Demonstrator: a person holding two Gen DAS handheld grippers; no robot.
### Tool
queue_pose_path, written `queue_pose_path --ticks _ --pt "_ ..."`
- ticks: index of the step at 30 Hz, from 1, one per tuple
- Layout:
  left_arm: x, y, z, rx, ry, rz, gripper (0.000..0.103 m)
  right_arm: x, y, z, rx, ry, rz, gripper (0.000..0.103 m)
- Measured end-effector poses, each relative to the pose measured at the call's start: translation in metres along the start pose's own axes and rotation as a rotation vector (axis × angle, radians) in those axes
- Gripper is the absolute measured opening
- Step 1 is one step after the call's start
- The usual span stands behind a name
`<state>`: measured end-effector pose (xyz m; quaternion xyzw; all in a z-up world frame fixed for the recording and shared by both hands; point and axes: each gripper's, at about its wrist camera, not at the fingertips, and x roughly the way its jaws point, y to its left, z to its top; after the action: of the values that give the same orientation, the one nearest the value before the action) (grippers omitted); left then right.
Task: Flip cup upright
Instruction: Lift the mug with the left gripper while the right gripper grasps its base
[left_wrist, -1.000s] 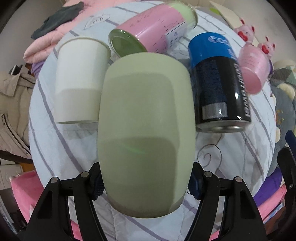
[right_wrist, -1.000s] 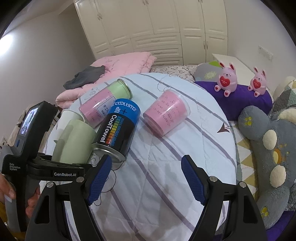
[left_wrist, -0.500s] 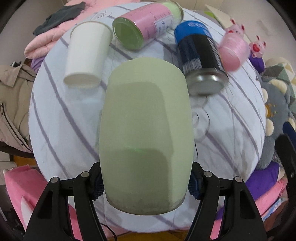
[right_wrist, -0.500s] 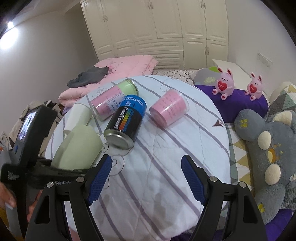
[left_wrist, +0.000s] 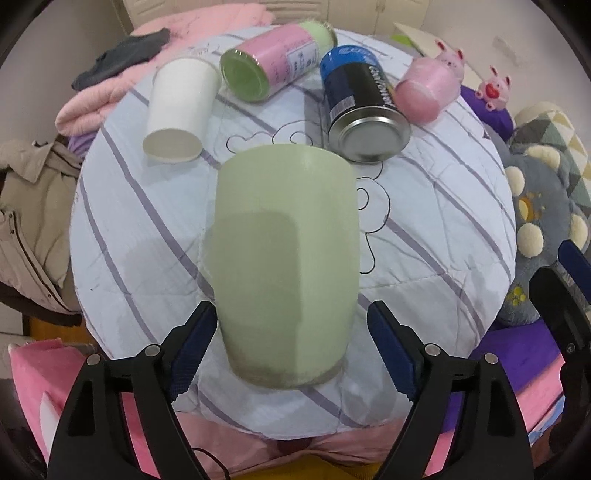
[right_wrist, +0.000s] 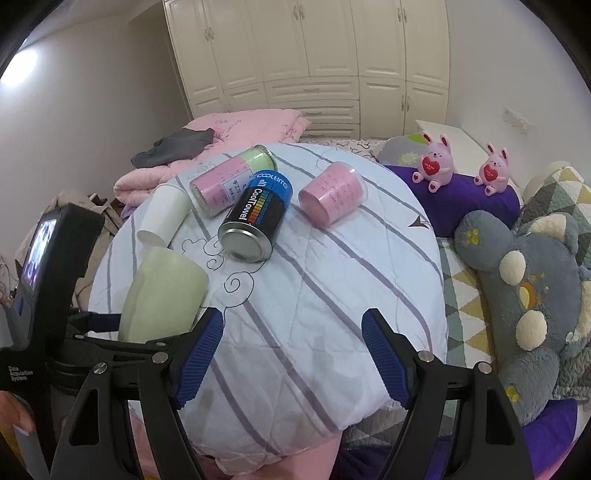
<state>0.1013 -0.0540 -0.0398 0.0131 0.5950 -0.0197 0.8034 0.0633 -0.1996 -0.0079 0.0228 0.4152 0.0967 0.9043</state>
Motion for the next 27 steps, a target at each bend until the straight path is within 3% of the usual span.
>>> queue_pose_path --ticks 13,20,27 --pt "-0.021 0.005 0.000 0.040 -0.065 0.001 0.085 -0.017 0.004 -0.005 0.024 -0.005 -0.037 0.079" --pt "-0.041 0.026 0.001 0.048 -0.117 0.038 0.085 -0.020 0.011 0.001 0.050 -0.001 -0.023 0.079" --pt "-0.044 0.056 0.007 0.033 -0.127 0.026 0.085 -0.012 0.031 0.008 0.049 0.039 -0.016 0.079"
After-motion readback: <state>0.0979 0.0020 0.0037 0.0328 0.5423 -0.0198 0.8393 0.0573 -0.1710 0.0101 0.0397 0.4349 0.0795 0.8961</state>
